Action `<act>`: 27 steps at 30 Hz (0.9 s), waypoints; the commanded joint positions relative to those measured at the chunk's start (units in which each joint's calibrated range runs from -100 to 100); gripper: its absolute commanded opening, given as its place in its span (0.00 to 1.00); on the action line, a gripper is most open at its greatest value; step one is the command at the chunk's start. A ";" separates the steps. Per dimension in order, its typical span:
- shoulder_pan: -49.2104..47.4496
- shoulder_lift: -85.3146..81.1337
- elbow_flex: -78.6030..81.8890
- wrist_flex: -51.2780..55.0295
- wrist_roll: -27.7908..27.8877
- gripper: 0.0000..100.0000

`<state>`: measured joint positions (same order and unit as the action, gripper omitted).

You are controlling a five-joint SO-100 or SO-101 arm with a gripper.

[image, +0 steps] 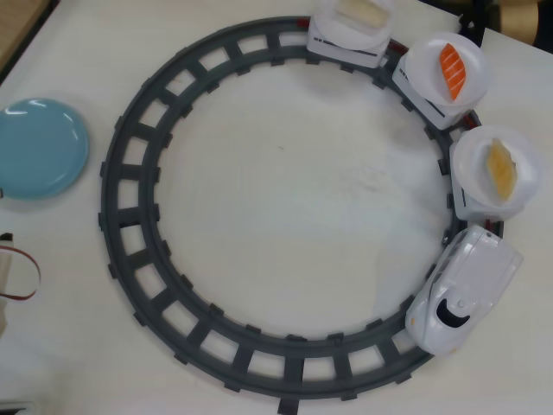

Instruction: Pick up the sushi from the Shinkansen and put it on the blue dish

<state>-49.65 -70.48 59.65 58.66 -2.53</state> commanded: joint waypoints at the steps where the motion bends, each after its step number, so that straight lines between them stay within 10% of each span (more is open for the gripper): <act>1: -0.17 8.22 -1.13 -2.22 0.86 0.23; 27: 0.53 8.39 -1.22 -2.22 0.86 0.23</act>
<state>-49.49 -62.21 59.65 57.48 -1.81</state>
